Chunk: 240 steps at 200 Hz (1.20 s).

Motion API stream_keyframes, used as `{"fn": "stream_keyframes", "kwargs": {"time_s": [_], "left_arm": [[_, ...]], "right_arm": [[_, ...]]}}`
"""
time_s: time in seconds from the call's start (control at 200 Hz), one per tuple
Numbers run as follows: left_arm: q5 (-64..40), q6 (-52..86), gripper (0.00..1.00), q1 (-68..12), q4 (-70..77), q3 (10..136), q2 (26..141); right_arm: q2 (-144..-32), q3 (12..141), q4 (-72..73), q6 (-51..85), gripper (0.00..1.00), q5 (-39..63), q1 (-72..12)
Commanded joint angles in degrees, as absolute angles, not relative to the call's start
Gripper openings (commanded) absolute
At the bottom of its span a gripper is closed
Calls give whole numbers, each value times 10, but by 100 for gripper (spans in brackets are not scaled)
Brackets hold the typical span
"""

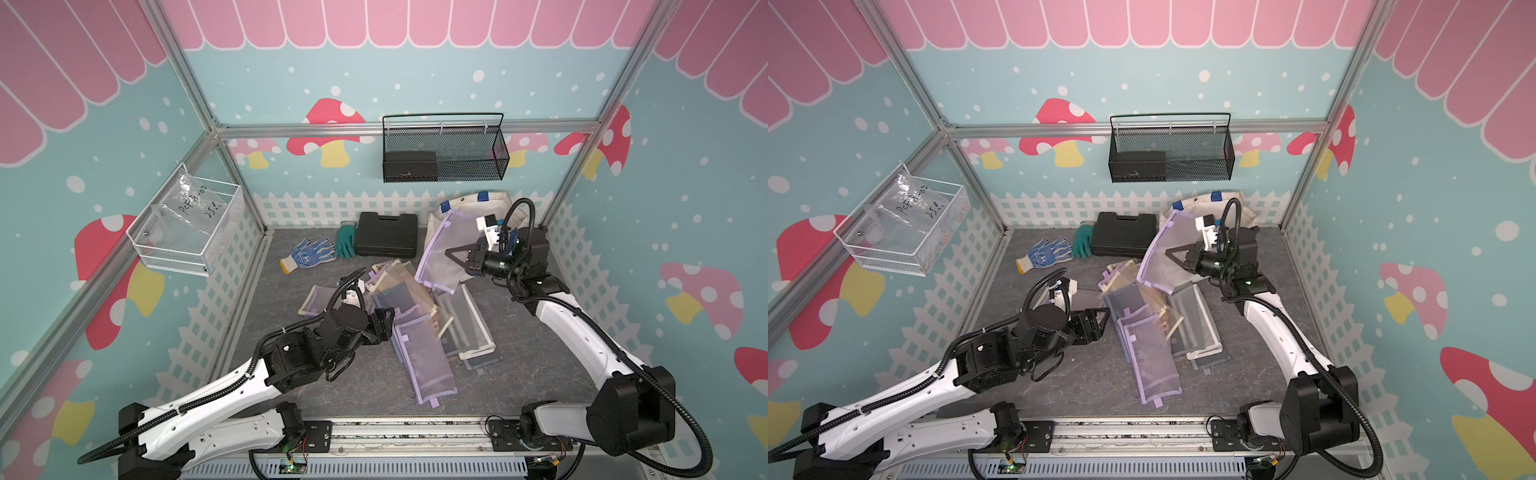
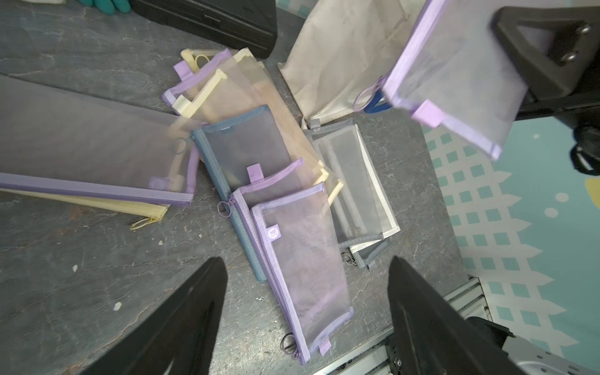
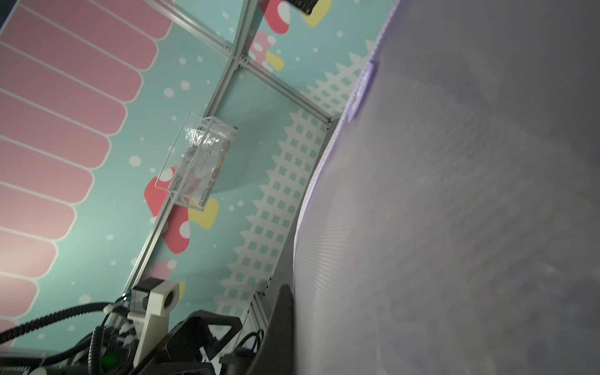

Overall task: Put the pencil pouch into the canvas bag
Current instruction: Pick up the pencil pouch from the center of the board, then place the pencil pouch in the canvas bag.

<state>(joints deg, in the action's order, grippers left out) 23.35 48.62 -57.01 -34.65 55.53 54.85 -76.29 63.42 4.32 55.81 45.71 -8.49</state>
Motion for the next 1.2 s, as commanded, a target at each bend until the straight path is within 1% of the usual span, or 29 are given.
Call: {"fn": "stream_keyframes", "kwargs": {"time_s": [0.0,0.08,0.17,0.28,0.41,0.775,1.121,1.196], "left_arm": [[221,486,79,-549,-355,558,563],[198,473,79,-532,-355,566,578],[192,459,79,-530,-355,573,587],[187,446,79,-525,-351,568,592],[170,430,79,-518,-348,570,592],[139,413,79,-482,-350,554,565],[142,411,79,-471,-356,541,544],[145,415,79,-470,-355,532,536]], "right_arm": [[-785,691,39,578,0,391,-72],[-822,722,46,598,0,363,-64],[-855,743,55,625,0,326,-56],[-881,757,71,663,0,288,-41],[-910,775,69,676,0,258,-28],[-957,807,69,680,0,222,-7],[-1020,857,41,658,0,228,-14],[-1027,855,41,659,2,232,-16]]}}
